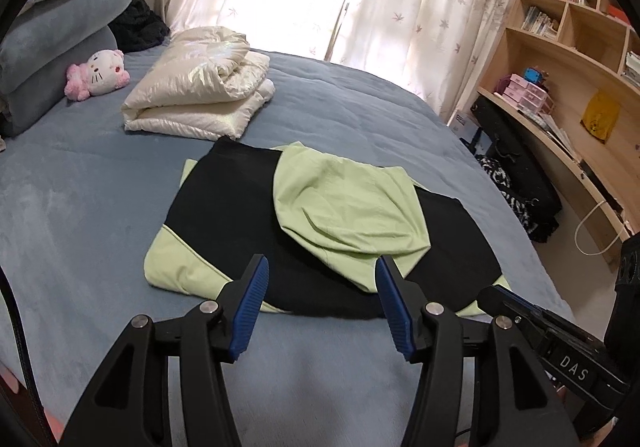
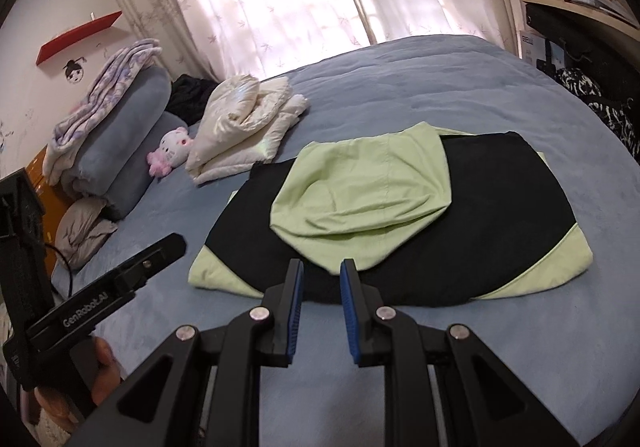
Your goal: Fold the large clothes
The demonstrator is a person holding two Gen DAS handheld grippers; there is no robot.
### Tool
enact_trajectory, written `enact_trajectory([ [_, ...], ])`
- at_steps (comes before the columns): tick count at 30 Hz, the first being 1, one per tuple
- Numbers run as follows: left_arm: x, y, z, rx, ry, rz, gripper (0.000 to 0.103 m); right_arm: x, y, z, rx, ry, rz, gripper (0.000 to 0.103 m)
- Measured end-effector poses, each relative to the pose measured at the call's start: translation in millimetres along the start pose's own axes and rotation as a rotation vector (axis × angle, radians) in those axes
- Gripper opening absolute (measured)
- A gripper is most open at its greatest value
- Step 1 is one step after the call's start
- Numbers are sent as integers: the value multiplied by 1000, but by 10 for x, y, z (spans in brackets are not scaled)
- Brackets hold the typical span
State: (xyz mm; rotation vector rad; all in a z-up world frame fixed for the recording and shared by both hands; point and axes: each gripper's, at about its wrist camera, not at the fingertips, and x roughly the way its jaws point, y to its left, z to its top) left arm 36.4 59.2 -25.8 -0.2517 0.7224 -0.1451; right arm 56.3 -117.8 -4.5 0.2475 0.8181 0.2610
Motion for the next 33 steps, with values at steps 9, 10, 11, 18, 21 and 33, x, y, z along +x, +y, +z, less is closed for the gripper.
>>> enact_trajectory([
  [9,-141,-5,-114,11,8,-27,54,-336,293,9,-52,-8,85,19],
  [10,-155,0,-126,9,10,-29,54,-373,321,16,-59,-13,92,19],
  [11,-162,2,-135,7,11,-30,54,-433,357,25,-71,-21,108,19],
  [18,-143,36,-189,-6,34,-37,56,-554,495,52,-139,-66,121,22],
  [21,-69,83,-209,-28,57,-45,58,-399,444,25,-127,-41,101,22],
  [33,762,667,-412,-317,225,-130,58,375,-149,-41,58,73,13,22],
])
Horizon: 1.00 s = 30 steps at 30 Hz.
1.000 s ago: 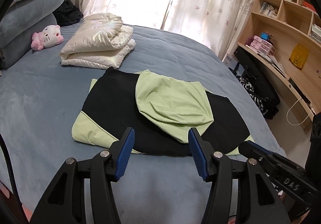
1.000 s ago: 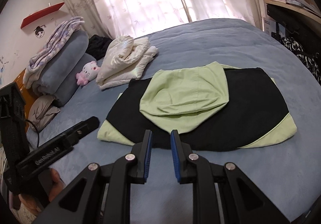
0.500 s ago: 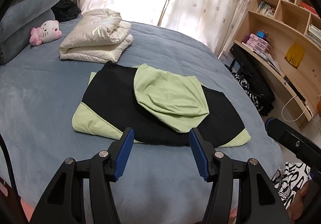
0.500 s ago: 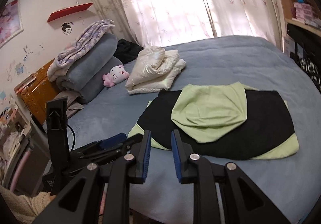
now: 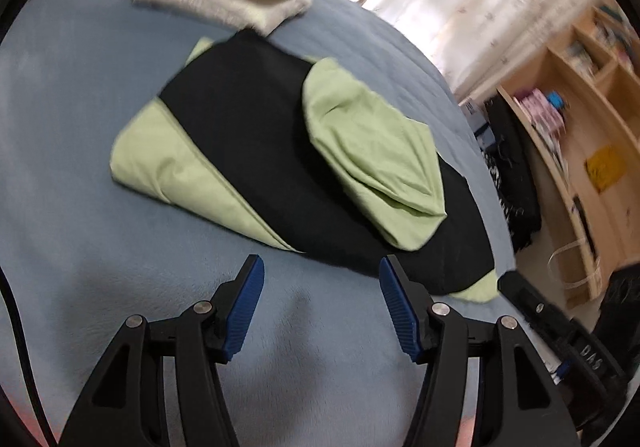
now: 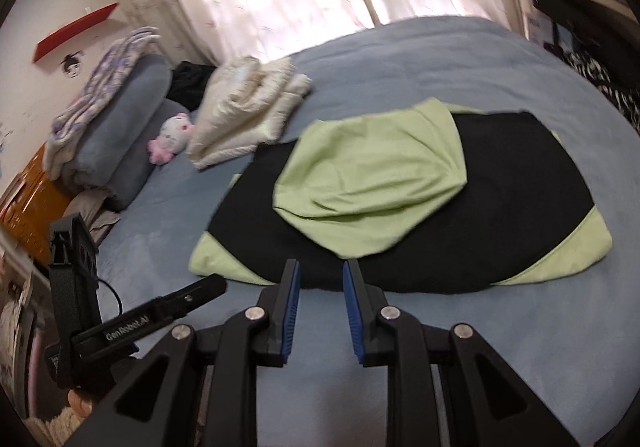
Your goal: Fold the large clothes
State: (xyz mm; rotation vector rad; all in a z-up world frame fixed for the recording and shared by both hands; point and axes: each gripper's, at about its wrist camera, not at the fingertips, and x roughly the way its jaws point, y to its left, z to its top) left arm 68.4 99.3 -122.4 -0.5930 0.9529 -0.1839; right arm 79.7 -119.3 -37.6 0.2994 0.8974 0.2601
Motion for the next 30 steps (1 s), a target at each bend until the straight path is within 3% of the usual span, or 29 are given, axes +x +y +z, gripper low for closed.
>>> enact_trajectory([
  [10,632,554,161,-244,2,-76,58,528,-174,165,-8,1,-29,22],
  [24,1138,665,810,-317,-117,-113,60,1459,-338,835,-76,-13,-109,22],
  [28,1092,511,835,-219,-191,11,21,1790,-422,754,-80,62,-120,22],
  [30,995,410,822,-156,-251,54,13,1890,-409,634,-132,82,-138,23],
])
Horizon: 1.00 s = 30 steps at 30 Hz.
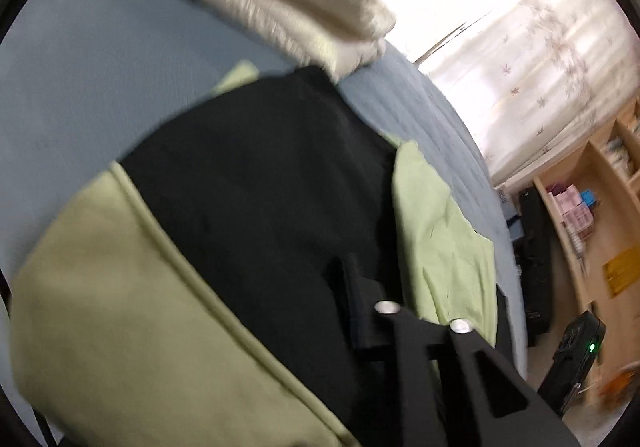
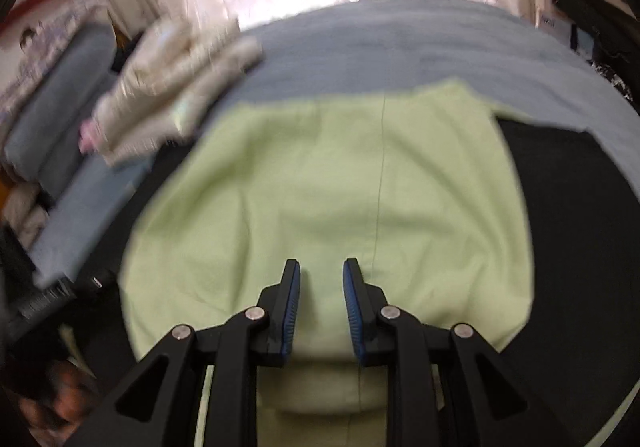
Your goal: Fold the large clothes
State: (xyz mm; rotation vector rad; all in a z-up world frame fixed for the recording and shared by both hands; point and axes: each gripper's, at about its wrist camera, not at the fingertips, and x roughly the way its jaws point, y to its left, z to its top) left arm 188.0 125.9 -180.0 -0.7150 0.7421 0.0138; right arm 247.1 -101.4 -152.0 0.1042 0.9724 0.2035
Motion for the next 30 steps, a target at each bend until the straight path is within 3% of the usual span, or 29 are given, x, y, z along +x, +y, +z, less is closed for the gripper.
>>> enact_trajectory([
  [5,-363,-669,-23,271,-184,-9,9,-54,22,-145,-20,-29,-11,23],
  [10,-493,-1364,-102,483,-263,-60,9,-109,-157,-203,66,-34,74,23],
  [16,-361,-2098,-225,626,-215,-144,9,-162,-395,-271,199,-24,217,23],
  [22,-150,-2735,-627,793,-141,-184,9,-481,-789,-379,342,9,291,22],
  [24,-59,-2925,-796,834,-106,-204,9,-747,-1086,-429,406,-53,210,22],
  [27,115,-3199,-1117,903,-37,-228,9,-1251,-1723,-556,547,-227,-36,23],
  [30,372,-3451,-1582,1033,70,-228,9,-1633,-2260,-752,696,-363,-210,23],
])
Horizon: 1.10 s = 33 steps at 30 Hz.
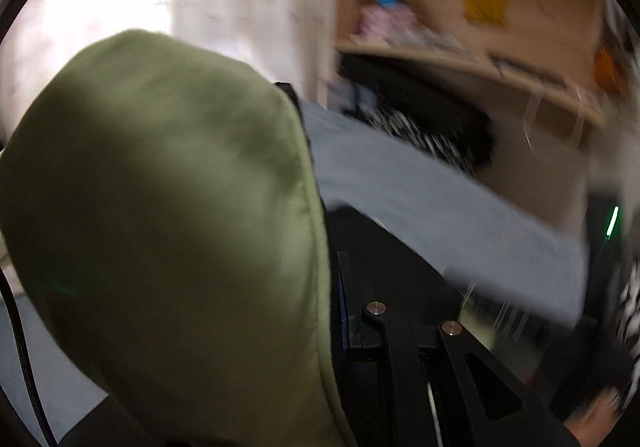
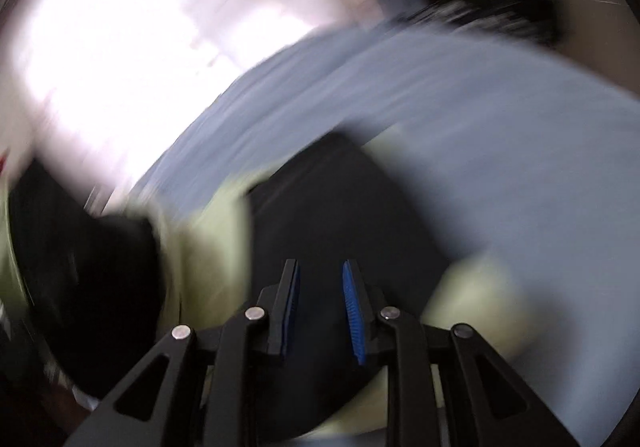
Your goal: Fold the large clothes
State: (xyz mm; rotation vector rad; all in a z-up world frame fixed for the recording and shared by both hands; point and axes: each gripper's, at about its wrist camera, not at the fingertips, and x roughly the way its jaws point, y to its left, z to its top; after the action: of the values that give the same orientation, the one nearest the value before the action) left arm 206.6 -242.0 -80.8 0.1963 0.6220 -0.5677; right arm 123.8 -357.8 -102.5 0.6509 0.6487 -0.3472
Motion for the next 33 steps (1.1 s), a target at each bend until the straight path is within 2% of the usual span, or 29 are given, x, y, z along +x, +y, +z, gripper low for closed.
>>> enact_trajectory([
  [2,265,-298,-85,85,91,-24,9,-102,-315,121,87,-66,-57,23],
  [4,484,-593,-230,182,160,-26,9,-133,-516,166,139,-93,-83,23],
  [5,578,-727,-315,231,182,-25,9,-111,-612,172,164,-92,-96,23],
  [8,767,-894,-466,274,225,-7,9,77,-800,127,227,-27,-83,23],
  [11,840,-844,-434,235,239,-20,9,235,-860,100,242,23,-85,23],
  [15,911,-709,-349,125,257,-62,10,231,-873,71,218,26,-79,23],
  [18,915,-699,-320,83,270,-74,11,245,-871,57,213,27,-80,23],
  [21,814,-674,-289,46,280,-125,27,250,-867,52,212,29,-81,23],
  [22,743,-658,-311,34,286,-146,39,247,-863,46,213,30,-81,23],
  [23,658,-636,-344,12,301,-173,58,240,-855,63,214,31,-81,23],
  [25,514,-615,-358,-28,309,-198,70,224,-843,87,214,36,-79,23],
  [28,169,-522,-405,-34,288,-205,70,144,-784,144,213,22,-69,22],
  [30,-34,-406,-431,-40,263,-165,70,63,-723,193,213,19,-51,22],
  [33,-286,-99,-437,-102,241,-89,70,-78,-587,248,193,28,-5,23],
])
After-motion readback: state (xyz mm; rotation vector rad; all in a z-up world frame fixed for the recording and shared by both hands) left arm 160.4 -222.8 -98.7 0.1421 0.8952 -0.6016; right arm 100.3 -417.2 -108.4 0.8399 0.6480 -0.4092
